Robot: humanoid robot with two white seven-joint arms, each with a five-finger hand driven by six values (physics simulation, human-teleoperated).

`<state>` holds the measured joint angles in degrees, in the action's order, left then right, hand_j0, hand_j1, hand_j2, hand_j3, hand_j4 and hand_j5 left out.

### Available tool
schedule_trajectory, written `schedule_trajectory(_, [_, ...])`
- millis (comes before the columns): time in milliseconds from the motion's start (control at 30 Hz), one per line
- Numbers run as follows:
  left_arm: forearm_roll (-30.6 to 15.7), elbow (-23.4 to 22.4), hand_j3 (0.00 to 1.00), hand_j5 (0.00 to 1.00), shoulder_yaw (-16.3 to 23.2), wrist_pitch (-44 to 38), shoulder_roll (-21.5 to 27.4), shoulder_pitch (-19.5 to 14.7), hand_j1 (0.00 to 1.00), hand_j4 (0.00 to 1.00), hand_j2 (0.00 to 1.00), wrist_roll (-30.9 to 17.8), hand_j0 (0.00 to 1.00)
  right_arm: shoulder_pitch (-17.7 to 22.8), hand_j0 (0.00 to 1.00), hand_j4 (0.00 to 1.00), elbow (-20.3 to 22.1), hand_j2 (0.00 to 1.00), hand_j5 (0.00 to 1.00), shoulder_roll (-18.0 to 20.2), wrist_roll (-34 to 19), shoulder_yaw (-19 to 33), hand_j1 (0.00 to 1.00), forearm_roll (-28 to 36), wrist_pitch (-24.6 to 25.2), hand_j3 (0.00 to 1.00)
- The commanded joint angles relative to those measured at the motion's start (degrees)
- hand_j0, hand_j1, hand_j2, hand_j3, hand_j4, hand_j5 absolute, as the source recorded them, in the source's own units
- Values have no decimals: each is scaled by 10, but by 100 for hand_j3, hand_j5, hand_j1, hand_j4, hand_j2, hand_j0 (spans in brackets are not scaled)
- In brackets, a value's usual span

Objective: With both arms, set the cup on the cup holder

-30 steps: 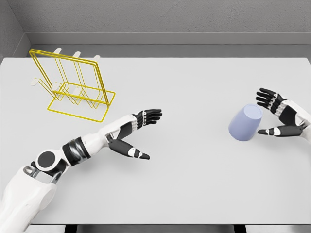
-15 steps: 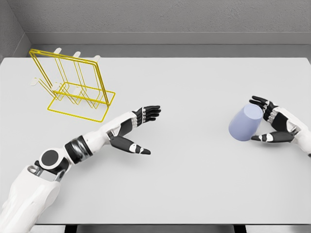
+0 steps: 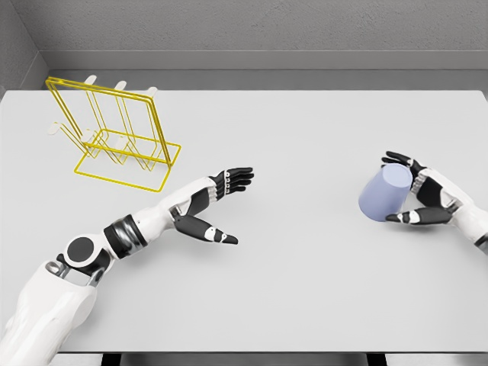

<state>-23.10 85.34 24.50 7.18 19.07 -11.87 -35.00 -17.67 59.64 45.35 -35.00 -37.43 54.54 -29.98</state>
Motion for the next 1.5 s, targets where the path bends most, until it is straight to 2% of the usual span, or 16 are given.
schedule_trajectory(0, [-4, 0, 100, 100, -1, 0, 0, 0, 100, 100, 100, 0, 100, 0, 100, 100, 2, 100, 100, -3, 0, 0, 100, 3, 0, 100])
schedule_trajectory(467, [-4, 1, 100, 100, -1, 0, -1, 0, 100, 100, 100, 0, 100, -4, 100, 100, 2, 100, 100, -10, 0, -7, 100, 2, 0, 100])
schedule_trajectory(700, [-4, 0, 100, 100, -1, 0, -2, 1, 100, 100, 100, 0, 100, -5, 82, 82, 1, 82, 82, -11, 0, -12, 82, 2, 4, 82])
schedule_trajectory(800, [-4, 0, 100, 100, 0, -1, -1, 1, 100, 100, 100, 0, 100, -6, 78, 78, 0, 78, 78, -11, 0, -14, 78, 3, 4, 78])
schedule_trajectory(1167, [-4, 0, 100, 100, -1, -1, -4, 3, 100, 100, 100, 0, 100, -20, 75, 75, 2, 75, 75, -8, 0, -11, 75, 2, -1, 75])
schedule_trajectory(1467, [-4, 0, 100, 100, -1, -1, -3, 3, 100, 100, 100, 0, 100, -28, 75, 75, 81, 75, 75, -3, 0, -13, 75, -1, -1, 75])
